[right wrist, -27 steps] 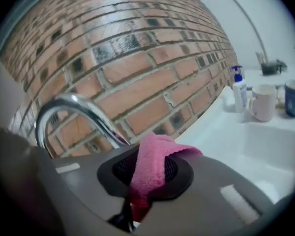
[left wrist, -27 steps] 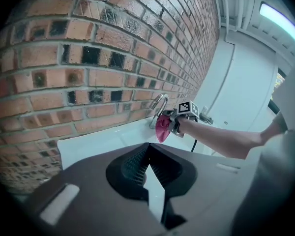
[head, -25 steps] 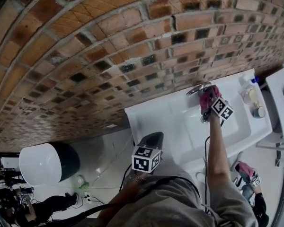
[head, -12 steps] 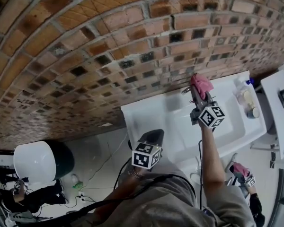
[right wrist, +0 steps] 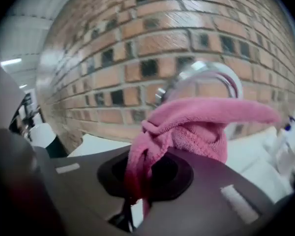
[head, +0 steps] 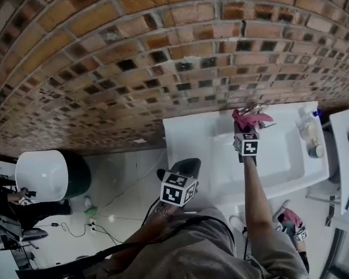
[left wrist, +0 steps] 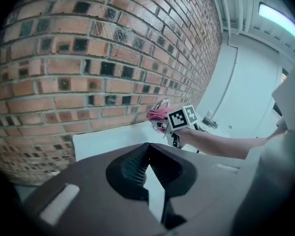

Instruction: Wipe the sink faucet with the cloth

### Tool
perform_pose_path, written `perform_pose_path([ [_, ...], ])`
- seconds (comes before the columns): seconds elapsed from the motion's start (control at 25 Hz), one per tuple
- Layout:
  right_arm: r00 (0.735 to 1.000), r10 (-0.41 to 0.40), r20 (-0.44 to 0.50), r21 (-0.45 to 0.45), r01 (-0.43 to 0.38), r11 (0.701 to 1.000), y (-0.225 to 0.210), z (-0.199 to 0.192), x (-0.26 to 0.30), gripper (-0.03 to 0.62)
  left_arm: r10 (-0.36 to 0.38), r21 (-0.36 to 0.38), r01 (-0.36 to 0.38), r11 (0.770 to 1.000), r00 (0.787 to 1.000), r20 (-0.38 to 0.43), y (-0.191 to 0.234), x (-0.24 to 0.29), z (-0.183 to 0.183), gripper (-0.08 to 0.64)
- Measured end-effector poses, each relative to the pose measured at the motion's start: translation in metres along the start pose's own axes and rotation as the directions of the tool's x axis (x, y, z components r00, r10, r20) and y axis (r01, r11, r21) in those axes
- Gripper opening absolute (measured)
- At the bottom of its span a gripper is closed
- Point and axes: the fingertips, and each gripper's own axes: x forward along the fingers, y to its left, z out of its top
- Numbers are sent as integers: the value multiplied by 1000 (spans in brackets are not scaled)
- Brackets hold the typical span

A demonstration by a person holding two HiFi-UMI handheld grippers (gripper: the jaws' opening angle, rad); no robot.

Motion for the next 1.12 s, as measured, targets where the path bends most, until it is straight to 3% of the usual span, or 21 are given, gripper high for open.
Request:
perform_pose_path([
  [0.08, 995, -100, -7, 121, 100, 988, -34, -14, -14, 32, 16, -15, -16, 1000, 1000, -9, 2, -13, -13, 12],
  [0.2, 990, -116, 76, 160, 102, 982, -31, 5, -57, 32, 27, -21, -27, 999, 999, -21, 6, -28, -33, 12],
  [0.28, 989, -93, 115, 165, 74, 984, 0, 22, -95, 33, 14, -19, -15, 1000, 999, -30, 7, -32, -43, 12],
  [0.4, 989, -57, 133, 225, 26, 974, 55, 5, -134, 34, -40, -24, 40, 999, 999, -12, 0, -42, -45, 12],
  [0.52, 993, -13, 119, 277, -21, 961, 139, -7, -162, 35, -74, -5, 75, 997, 996, 49, 2, -64, -32, 12],
  [0.64, 998, 14, 62, 319, -33, 947, 227, -34, -188, 37, -62, 8, 62, 998, 997, 55, 14, -97, -45, 12],
  [0.84, 1000, 21, -19, 229, -16, 973, 329, -66, -241, 37, -44, -24, 44, 999, 999, 7, 14, -146, -111, 12],
  [0.96, 999, 5, -47, 202, 5, 979, 362, -84, -277, 37, -75, -34, 74, 997, 997, -17, 0, -167, -148, 12],
  [1.12, 997, -19, -72, 165, 31, 986, 379, -100, -304, 35, -101, -7, 101, 995, 995, 27, -16, -186, -155, 12],
])
